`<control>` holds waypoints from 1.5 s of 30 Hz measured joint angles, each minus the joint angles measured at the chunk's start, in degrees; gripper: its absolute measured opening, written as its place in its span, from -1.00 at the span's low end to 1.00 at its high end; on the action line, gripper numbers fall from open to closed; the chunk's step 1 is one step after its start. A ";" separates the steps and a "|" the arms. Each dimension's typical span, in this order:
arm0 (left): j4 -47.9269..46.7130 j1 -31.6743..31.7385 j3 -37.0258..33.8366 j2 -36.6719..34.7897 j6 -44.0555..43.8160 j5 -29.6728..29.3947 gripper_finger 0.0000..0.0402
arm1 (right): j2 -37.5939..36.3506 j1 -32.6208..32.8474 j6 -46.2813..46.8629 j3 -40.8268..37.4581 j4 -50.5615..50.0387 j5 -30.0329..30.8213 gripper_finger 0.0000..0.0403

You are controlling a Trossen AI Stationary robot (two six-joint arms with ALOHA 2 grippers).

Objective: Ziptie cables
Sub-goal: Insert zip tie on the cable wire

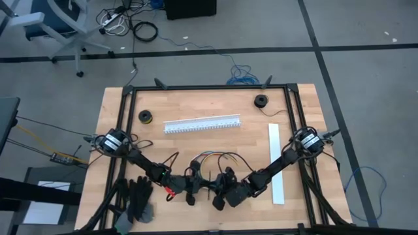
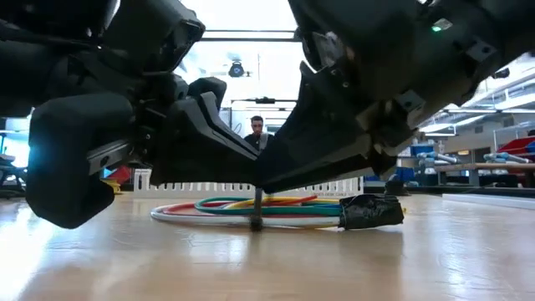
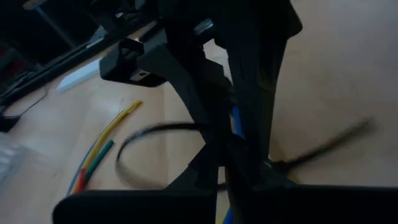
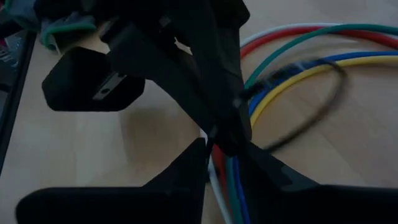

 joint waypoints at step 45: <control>-23.76 -9.00 0.00 -10.05 -1.41 -0.18 -0.98 | 0.36 -7.24 -3.85 0.11 10.74 -6.04 -1.00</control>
